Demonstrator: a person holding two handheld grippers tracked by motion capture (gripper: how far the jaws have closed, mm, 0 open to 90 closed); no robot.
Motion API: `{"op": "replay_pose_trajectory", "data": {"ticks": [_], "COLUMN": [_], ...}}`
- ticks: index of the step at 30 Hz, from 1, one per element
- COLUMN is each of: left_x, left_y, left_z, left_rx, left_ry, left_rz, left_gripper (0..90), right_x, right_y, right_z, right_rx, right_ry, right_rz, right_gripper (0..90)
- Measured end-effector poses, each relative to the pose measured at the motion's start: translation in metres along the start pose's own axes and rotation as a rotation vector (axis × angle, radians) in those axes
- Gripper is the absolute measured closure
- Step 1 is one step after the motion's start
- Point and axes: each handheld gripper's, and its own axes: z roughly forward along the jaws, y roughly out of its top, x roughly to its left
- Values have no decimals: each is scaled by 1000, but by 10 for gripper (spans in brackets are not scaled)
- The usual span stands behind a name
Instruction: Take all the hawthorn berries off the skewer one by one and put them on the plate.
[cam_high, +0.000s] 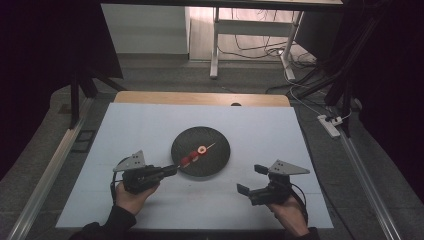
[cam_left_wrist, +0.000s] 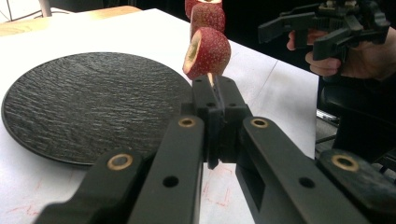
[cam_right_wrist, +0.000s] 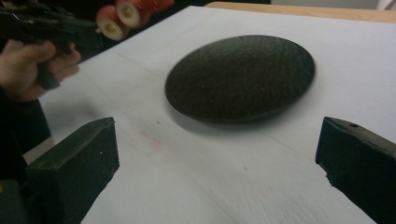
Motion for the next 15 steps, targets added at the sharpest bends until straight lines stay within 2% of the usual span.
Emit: {"op": "replay_pose_trajectory", "data": {"ticks": [3,13,15], "left_x": [-1,-2,-2], "left_y": [0,0,0], "left_z": [1,4,4], "left_rx": [-3,-18,-18], "left_ry": [-4,-21,-27], "left_rz": [6,15,18], "left_gripper": [893,893,893], "right_x": [-1,2,3], "right_y": [6,24,28], "right_z": [9,38,43], "right_rx": [-8,-27,-26], "right_ry": [55,114,118], "right_rz": [23,46,44], "right_gripper": [0,0,22]}}
